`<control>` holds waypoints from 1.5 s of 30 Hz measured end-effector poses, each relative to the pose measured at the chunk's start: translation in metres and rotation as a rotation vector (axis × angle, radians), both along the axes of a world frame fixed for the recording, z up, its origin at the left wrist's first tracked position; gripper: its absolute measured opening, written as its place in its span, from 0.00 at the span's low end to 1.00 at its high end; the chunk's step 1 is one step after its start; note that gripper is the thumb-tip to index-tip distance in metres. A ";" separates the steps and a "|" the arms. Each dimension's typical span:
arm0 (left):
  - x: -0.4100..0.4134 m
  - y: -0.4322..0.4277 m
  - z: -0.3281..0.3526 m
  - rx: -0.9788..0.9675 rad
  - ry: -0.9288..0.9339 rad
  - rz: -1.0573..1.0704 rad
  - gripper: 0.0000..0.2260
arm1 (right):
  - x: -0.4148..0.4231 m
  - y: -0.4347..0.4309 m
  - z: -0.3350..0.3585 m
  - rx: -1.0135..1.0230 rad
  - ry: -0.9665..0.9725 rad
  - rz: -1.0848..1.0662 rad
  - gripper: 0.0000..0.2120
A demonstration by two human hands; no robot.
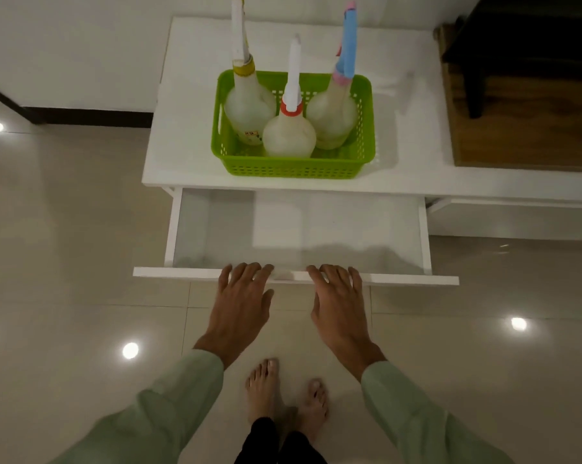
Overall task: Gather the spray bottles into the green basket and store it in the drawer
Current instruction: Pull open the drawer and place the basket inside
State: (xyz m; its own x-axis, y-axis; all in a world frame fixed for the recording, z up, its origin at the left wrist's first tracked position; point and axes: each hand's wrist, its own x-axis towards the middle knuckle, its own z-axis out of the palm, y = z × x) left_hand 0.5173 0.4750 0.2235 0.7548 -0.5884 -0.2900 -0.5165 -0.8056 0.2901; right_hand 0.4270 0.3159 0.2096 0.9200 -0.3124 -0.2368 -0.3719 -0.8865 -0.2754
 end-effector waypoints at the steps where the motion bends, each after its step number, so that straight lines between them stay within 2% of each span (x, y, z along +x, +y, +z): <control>1: -0.006 0.003 0.000 -0.002 -0.007 0.008 0.19 | -0.006 0.003 0.000 -0.004 -0.011 -0.008 0.25; 6: -0.034 0.020 -0.010 -0.021 -0.059 0.060 0.17 | -0.041 0.018 -0.007 -0.016 -0.021 -0.011 0.24; 14: -0.061 0.044 -0.011 -0.041 -0.002 0.052 0.19 | -0.066 0.029 -0.001 0.028 -0.005 -0.033 0.21; 18: -0.060 0.045 -0.002 -0.039 0.086 0.045 0.20 | -0.063 0.024 0.010 0.173 0.074 -0.004 0.22; 20: -0.050 0.041 0.009 -0.103 0.096 0.076 0.20 | -0.054 0.017 0.021 0.289 0.114 -0.003 0.29; 22: -0.031 0.031 0.028 -0.211 0.057 0.131 0.20 | -0.035 0.008 0.037 0.392 0.013 -0.088 0.34; 27: 0.051 -0.015 0.082 -0.520 -0.036 0.347 0.20 | 0.043 -0.026 0.080 0.485 -0.478 -0.369 0.25; 30: 0.105 -0.040 0.098 -0.637 -0.147 0.483 0.22 | 0.093 -0.052 0.094 0.438 -0.572 -0.453 0.26; 34: 0.163 -0.061 0.091 -0.654 -0.063 0.655 0.28 | 0.143 -0.080 0.092 0.398 -0.562 -0.570 0.30; 38: 0.198 -0.071 0.071 -0.579 0.135 0.815 0.31 | 0.179 -0.104 0.084 0.527 -0.448 -0.768 0.33; 42: 0.211 -0.069 0.057 -0.510 0.220 0.835 0.30 | 0.194 -0.119 0.077 0.583 -0.330 -0.824 0.19; 45: 0.213 -0.068 0.054 -0.519 0.236 0.825 0.27 | 0.195 -0.125 0.078 0.585 -0.319 -0.860 0.16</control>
